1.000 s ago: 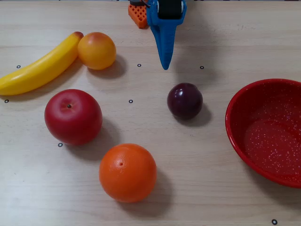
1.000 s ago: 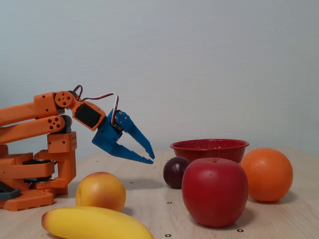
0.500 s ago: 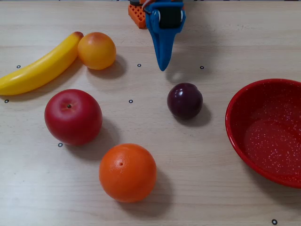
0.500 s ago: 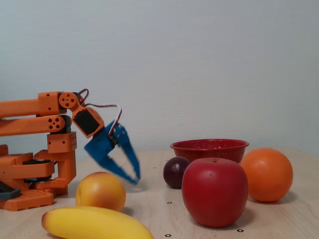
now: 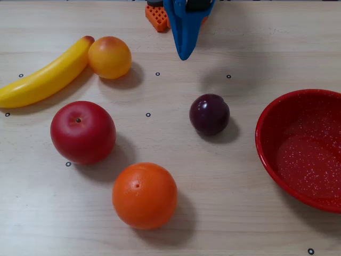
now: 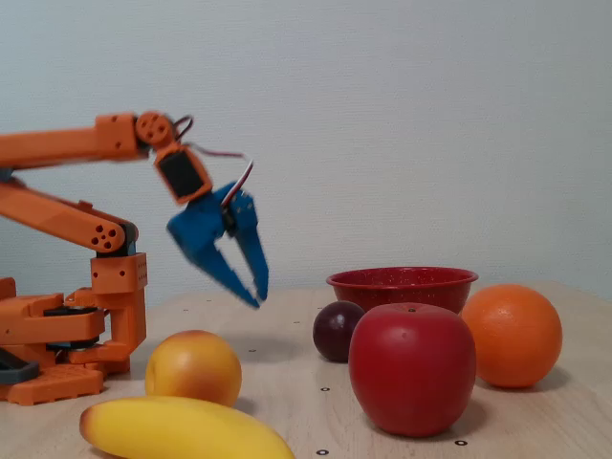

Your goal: Put plum in the red bowl.

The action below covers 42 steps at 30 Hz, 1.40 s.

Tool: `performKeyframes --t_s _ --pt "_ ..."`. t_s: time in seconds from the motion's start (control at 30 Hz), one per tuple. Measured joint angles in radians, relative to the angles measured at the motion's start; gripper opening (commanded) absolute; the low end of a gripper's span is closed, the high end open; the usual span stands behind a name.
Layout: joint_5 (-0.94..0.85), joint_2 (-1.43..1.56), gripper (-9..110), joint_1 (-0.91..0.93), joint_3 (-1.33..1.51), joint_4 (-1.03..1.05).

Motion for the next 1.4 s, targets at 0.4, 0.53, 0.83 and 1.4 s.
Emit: performKeyframes --t_s 0.4,0.53,0.83,1.4 --pt "-0.048 -0.428 0 0.000 -0.426 0.166" --pt "-0.048 -0.561 0 0.000 -0.555 0.238" --pt "0.014 -0.851 8 -0.034 -0.776 0.327" --pt "0.360 -1.200 30 -0.150 -1.103 0.416"
